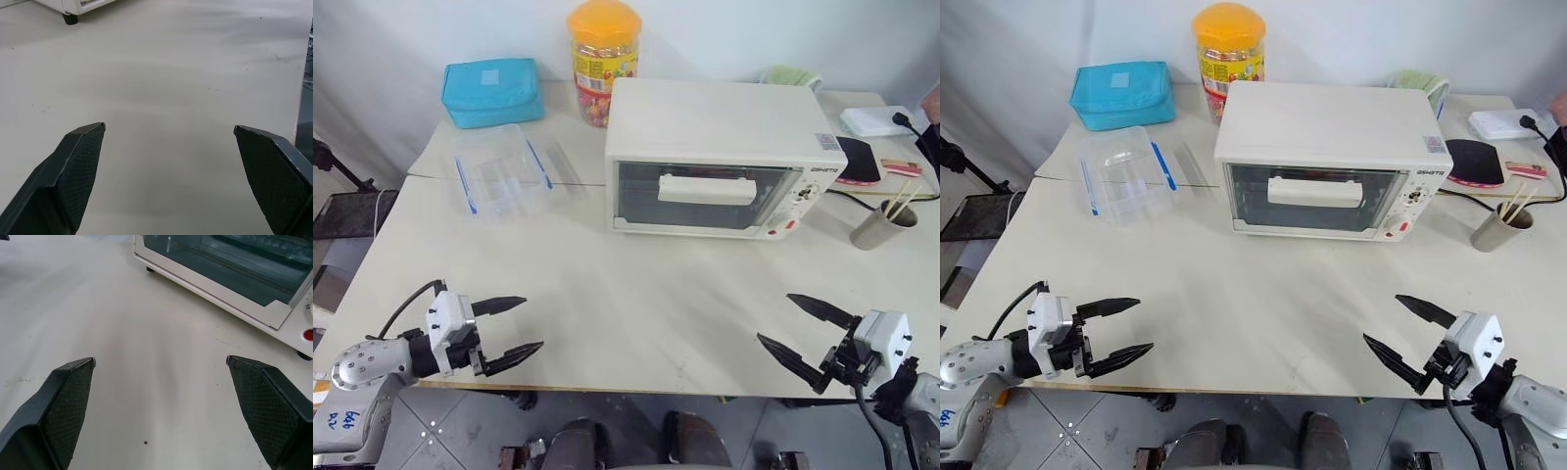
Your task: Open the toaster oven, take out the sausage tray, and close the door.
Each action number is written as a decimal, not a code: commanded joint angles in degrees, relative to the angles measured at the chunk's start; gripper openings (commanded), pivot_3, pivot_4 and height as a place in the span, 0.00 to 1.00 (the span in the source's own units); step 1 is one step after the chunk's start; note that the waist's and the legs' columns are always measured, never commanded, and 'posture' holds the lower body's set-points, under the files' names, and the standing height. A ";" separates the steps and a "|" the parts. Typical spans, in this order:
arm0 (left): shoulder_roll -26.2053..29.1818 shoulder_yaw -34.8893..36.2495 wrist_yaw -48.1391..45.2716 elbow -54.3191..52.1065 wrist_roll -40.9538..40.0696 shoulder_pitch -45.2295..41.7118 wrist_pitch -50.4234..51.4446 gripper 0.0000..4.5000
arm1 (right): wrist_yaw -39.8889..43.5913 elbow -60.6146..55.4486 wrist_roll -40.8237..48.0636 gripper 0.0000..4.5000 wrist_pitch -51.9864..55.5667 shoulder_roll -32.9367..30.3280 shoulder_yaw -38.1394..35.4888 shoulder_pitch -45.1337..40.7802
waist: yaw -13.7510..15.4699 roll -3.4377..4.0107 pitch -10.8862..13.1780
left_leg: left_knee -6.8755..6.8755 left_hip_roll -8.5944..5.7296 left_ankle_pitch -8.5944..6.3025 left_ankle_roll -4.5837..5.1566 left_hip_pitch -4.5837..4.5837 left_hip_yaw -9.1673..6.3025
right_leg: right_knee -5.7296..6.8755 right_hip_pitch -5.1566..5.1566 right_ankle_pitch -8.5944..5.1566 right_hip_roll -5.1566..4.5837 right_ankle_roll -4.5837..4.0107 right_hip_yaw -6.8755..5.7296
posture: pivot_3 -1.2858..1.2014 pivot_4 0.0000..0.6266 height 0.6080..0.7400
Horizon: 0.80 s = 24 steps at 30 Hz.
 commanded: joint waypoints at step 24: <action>-2.63 -3.06 1.43 -3.94 -19.35 -20.41 22.07 1.00 | -11.71 10.48 9.11 1.00 22.47 -0.84 9.17 -43.15 | -0.14 -0.01 0.01 | 0.13 -0.03 0.02 0.09 -0.10 -0.01 | 0.12 -0.04 0.00 0.09 0.00 -0.16 | 0.52 0.24 1.00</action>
